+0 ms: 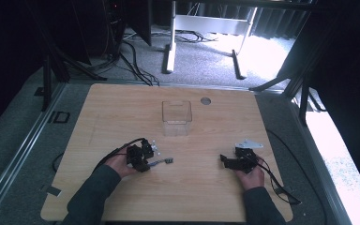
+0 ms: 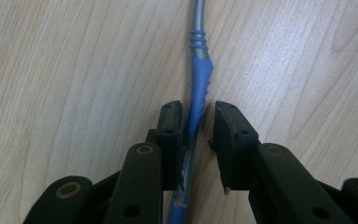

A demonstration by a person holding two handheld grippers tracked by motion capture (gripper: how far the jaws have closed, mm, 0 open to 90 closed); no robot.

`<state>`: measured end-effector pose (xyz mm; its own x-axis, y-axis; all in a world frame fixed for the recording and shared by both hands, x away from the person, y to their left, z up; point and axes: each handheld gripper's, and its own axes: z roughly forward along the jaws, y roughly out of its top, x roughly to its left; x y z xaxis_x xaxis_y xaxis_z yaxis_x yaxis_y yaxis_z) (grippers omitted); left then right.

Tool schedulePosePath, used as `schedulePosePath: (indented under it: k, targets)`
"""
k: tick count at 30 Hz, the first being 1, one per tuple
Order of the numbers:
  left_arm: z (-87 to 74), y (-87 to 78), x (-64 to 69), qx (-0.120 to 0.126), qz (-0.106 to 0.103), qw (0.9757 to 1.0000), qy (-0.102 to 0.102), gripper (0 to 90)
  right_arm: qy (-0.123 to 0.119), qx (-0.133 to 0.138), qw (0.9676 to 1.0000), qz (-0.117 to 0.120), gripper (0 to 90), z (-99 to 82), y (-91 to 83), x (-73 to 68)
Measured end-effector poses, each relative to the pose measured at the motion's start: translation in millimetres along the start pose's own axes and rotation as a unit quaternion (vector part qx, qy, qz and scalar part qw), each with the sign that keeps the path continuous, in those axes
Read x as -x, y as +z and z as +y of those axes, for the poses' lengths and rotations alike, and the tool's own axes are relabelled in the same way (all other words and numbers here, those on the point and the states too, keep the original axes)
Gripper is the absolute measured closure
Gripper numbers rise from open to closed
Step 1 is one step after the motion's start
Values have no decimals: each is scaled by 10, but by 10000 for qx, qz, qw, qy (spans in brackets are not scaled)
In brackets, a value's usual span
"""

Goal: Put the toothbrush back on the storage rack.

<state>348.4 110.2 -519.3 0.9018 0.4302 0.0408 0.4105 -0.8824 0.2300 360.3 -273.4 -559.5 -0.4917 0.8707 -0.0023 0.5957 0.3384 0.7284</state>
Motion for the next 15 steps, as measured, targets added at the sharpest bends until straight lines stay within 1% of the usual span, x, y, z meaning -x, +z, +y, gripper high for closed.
schedulePosePath:
  k: [6,7,11,15]
  targets:
    - [43,3,-10,-165,-48,9999,-14,727,-2,1,10000,2,206,1,1,0]
    - [55,5,-18,-201,-92,9998,-24,727,-4,1,10000,3,206,1,1,0]
    - [67,9,-46,-247,-180,9995,-60,725,-6,1,10000,3,206,1,1,0]
    - [90,14,-56,-318,-224,9992,-61,725,-8,-1,10000,3,206,1,1,0]
